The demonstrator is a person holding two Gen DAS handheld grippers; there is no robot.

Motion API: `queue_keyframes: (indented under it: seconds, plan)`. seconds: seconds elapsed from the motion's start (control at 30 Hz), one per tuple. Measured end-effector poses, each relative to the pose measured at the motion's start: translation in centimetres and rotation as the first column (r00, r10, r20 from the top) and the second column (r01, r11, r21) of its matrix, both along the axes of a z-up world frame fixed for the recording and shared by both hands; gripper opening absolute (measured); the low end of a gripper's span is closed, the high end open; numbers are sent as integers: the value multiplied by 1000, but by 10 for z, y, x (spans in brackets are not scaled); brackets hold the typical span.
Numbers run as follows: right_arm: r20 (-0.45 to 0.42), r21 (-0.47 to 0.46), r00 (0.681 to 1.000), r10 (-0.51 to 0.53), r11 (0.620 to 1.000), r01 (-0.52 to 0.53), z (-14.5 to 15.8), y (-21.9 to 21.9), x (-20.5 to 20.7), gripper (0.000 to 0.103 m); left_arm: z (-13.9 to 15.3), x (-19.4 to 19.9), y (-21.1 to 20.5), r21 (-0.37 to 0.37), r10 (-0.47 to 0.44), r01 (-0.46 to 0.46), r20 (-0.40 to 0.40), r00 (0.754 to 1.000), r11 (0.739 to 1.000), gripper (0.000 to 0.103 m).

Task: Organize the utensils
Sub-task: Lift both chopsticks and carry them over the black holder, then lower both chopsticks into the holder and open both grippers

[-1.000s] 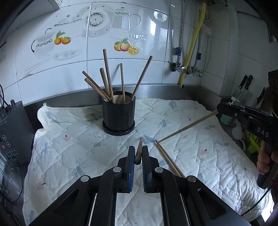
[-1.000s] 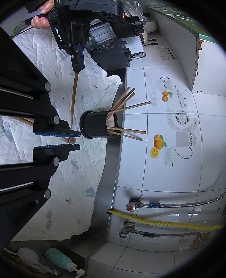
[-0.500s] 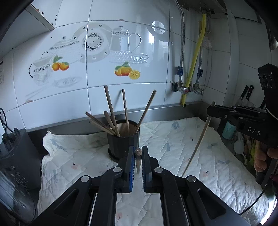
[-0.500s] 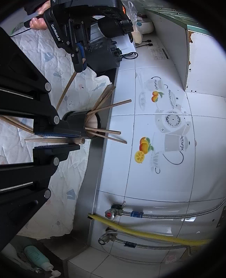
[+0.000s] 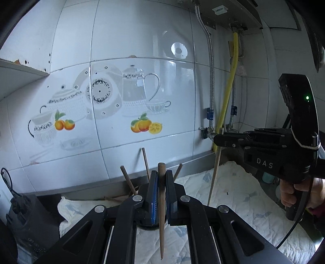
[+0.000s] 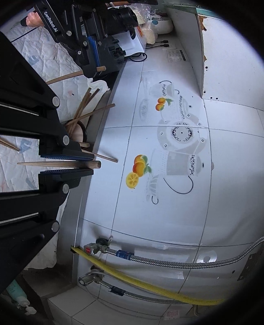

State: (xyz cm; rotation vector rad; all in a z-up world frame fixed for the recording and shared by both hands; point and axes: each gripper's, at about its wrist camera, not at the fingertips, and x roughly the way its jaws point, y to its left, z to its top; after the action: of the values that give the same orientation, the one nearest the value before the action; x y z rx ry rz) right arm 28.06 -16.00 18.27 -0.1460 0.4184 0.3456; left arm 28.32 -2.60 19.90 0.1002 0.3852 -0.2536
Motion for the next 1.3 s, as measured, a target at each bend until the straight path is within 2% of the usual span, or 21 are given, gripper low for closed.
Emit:
queue_keyframes:
  seconds: [0.2, 0.5, 0.67, 0.87, 0.97, 1.13, 1.3]
  plan:
    - [30, 56, 1000, -5, 998, 4, 15, -2, 29, 10, 35, 35, 5, -45, 27, -24, 76, 997, 999, 7]
    - [63, 122, 998, 7, 992, -15, 22, 6, 65, 10, 54, 84, 5, -38, 68, -63, 155, 986, 997, 6]
    - [66, 171, 997, 26, 985, -37, 17, 12, 79, 10, 40, 104, 5, -38, 83, -79, 154, 985, 996, 7]
    - [72, 196, 997, 40, 979, -54, 5, 18, 87, 10, 12, 123, 13, -43, 106, -102, 98, 990, 994, 7]
    - [94, 206, 995, 39, 977, -58, 9, 19, 87, 10, 1, 129, 18, -44, 112, -109, 74, 991, 993, 7]
    - [113, 217, 992, 46, 974, -70, 16, 20, 90, 10, -11, 134, 20, -49, 115, -112, 50, 992, 992, 7]
    - [92, 217, 994, 57, 973, -76, 5, 26, 97, 10, -17, 135, 21, -38, 122, -121, 31, 992, 992, 8]
